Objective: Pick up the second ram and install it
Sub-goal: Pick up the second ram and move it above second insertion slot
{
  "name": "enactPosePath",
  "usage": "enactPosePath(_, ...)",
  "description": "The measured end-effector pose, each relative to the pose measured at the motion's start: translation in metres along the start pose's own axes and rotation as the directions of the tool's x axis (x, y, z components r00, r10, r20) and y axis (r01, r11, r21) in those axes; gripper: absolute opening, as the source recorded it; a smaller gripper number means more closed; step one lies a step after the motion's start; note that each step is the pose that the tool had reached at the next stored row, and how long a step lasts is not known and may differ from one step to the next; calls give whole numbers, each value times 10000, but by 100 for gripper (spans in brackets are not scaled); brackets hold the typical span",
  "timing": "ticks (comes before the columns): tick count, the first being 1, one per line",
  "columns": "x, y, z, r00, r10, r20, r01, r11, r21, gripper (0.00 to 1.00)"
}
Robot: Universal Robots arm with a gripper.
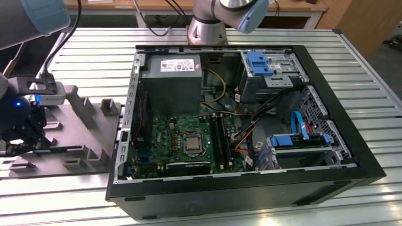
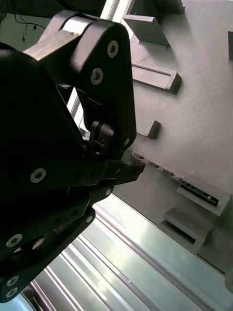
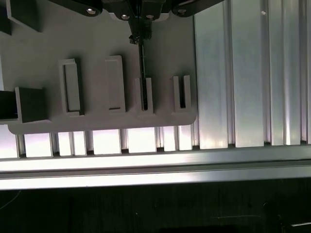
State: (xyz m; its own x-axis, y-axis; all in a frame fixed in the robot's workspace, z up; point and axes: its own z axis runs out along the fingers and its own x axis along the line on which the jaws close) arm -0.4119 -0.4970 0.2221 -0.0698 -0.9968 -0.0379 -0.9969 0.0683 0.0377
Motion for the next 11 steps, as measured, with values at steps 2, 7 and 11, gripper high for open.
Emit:
enactPosePath(2,-12,3,13,10000,-2,-1,2,10000,3,10)
enactPosePath(7,-24,22,53,10000,-7,-3,7,10000,9,10)
enactPosePath(11,-22,33,89,10000,-12,-2,12,10000,20,10)
